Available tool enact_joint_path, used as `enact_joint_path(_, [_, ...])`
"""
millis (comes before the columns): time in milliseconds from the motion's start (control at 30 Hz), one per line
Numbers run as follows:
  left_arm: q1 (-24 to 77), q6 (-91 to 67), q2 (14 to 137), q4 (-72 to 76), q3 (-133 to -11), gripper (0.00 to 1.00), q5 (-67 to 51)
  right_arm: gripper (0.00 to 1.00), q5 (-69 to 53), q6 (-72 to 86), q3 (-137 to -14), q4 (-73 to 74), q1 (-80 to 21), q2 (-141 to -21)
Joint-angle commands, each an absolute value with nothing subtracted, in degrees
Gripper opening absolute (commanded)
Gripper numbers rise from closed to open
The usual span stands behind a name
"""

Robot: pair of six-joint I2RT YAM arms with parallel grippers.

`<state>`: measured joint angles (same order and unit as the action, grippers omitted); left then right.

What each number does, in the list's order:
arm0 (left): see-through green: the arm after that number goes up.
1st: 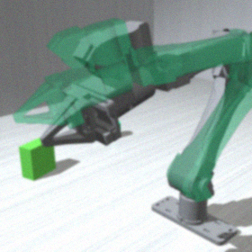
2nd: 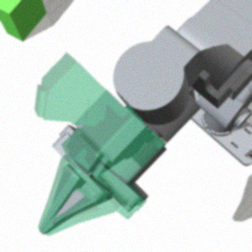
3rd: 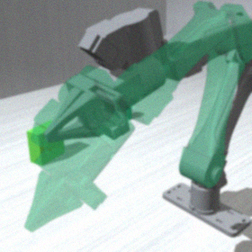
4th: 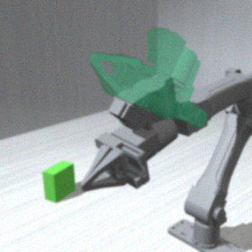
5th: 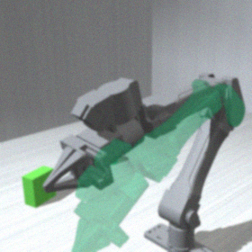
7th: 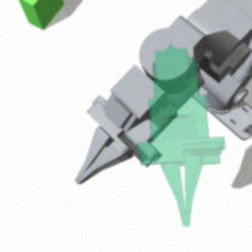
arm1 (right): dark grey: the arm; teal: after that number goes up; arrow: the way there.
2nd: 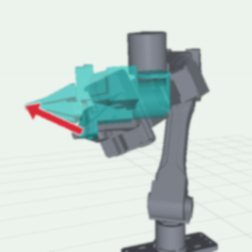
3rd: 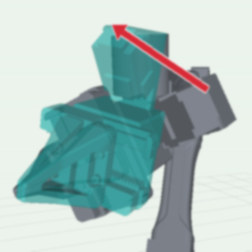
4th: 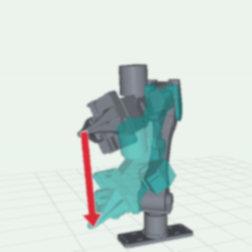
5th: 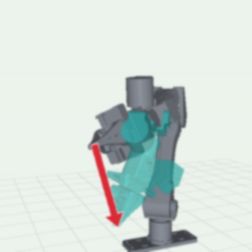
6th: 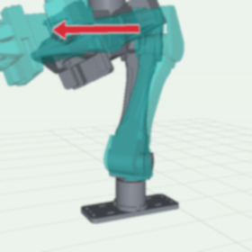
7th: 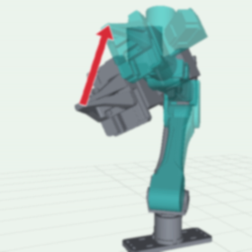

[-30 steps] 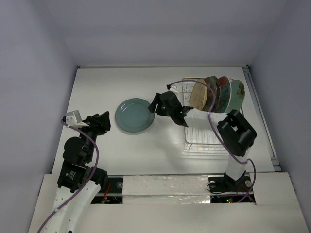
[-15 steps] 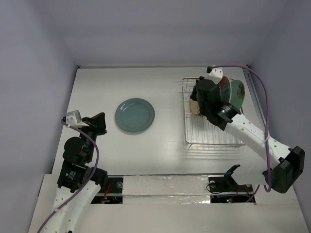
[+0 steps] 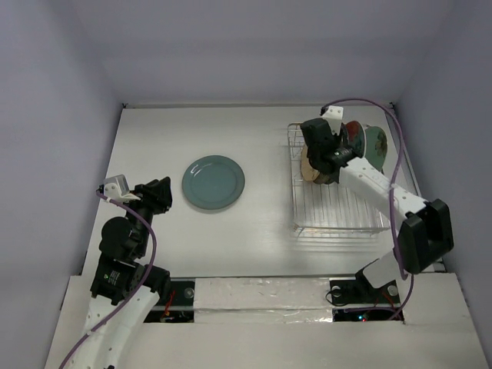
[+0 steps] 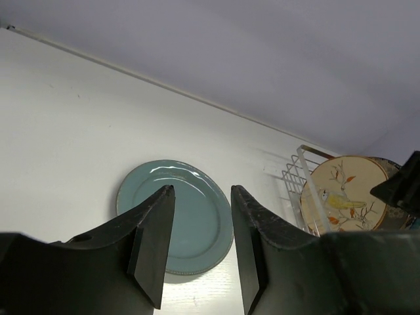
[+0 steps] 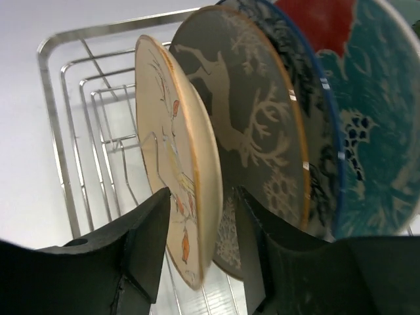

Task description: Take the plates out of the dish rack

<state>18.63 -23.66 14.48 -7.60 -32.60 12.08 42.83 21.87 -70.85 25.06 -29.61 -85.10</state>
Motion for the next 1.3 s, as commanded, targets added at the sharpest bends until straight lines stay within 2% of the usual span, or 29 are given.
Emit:
enact_joint_path(0, [18.8, -23.4, 14.0, -5.5, -32.6, 0.37, 11.9, 0.48, 46.8, 20.0, -77.3, 27.8, -29.3, -90.4])
enact_joint_path(100, [18.8, -23.5, 13.7, -5.5, -32.6, 0.37, 11.9, 0.36, 49.0, 19.7, -80.7, 30.1, -29.3, -93.3])
enact_joint_path(133, [18.8, -23.4, 13.6, -5.6, -32.6, 0.37, 11.9, 0.29, 49.6, 19.6, -81.4, 30.8, -29.3, -94.5])
enact_joint_path(200, [18.8, -23.4, 13.6, -5.5, -32.6, 0.37, 11.9, 0.21, 50.7, 19.3, -82.7, 31.8, -29.3, -95.0])
enact_joint_path(233, [18.8, -23.4, 13.4, -5.5, -32.7, 0.37, 11.9, 0.13, 50.7, 18.9, -83.7, 32.0, -29.3, -94.8])
enact_joint_path(333, [18.8, -23.4, 13.3, -5.6, -32.7, 0.38, 11.9, 0.0, 51.0, 17.9, -86.3, 33.7, -29.3, -94.2])
enact_joint_path(700, [18.8, -23.5, 13.7, -5.4, -32.6, 0.39, 11.9, 0.0, 55.3, 11.9, -101.6, 40.1, -29.3, -88.2])
enact_joint_path(833, [18.8, -23.5, 14.0, -5.4, -32.6, 0.39, 11.9, 0.0, 53.8, 12.0, -102.5, 40.3, -30.4, -82.2])
enact_joint_path(1033, [18.8, -23.5, 14.5, -5.2, -32.5, 0.39, 11.9, 0.0, 38.9, 16.1, -93.4, 26.1, -32.5, -74.0])
enact_joint_path(1067, [18.8, -23.5, 14.5, -5.2, -32.5, 0.39, 11.9, 0.0, 32.2, 17.5, -89.9, 23.6, -33.1, -73.0])
enact_joint_path(1200, [18.8, -23.5, 14.5, -5.2, -32.5, 0.4, 11.9, 0.0, 15.0, 27.5, -81.2, 10.0, -35.1, -74.3])
enact_joint_path(1267, [18.8, -23.5, 14.9, -5.2, -32.5, 0.4, 11.9, 0.0, 12.6, 32.9, -79.8, 2.5, -37.0, -76.5])
